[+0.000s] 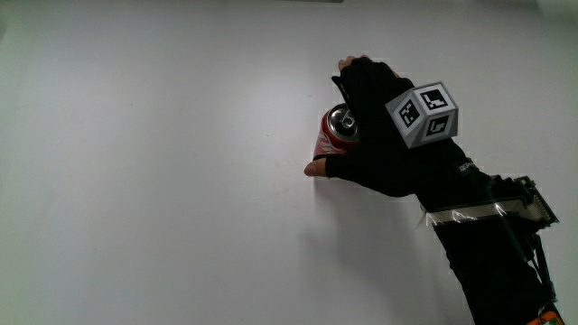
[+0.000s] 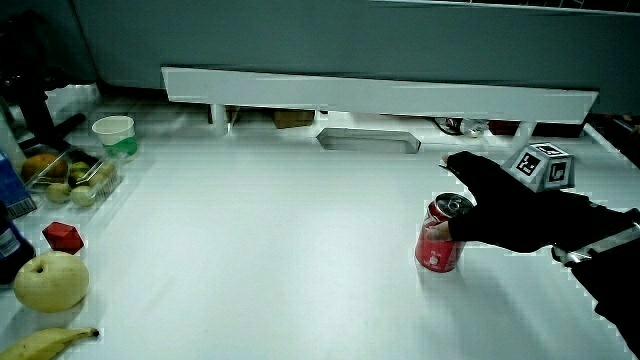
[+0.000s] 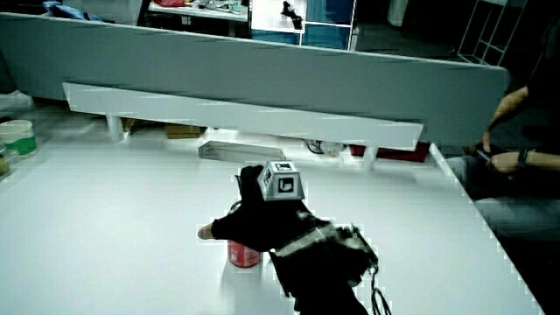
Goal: Pick cola
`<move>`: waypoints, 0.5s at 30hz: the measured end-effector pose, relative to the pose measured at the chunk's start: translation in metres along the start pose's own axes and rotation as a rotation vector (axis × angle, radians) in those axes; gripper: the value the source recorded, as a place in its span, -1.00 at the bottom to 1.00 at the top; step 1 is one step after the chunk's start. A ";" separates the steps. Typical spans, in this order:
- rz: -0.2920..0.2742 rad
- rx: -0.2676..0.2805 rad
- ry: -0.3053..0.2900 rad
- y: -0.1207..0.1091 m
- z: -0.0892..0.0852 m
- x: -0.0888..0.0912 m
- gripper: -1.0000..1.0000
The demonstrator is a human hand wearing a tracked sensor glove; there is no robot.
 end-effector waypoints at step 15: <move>-0.041 0.027 0.015 0.002 -0.008 0.013 0.14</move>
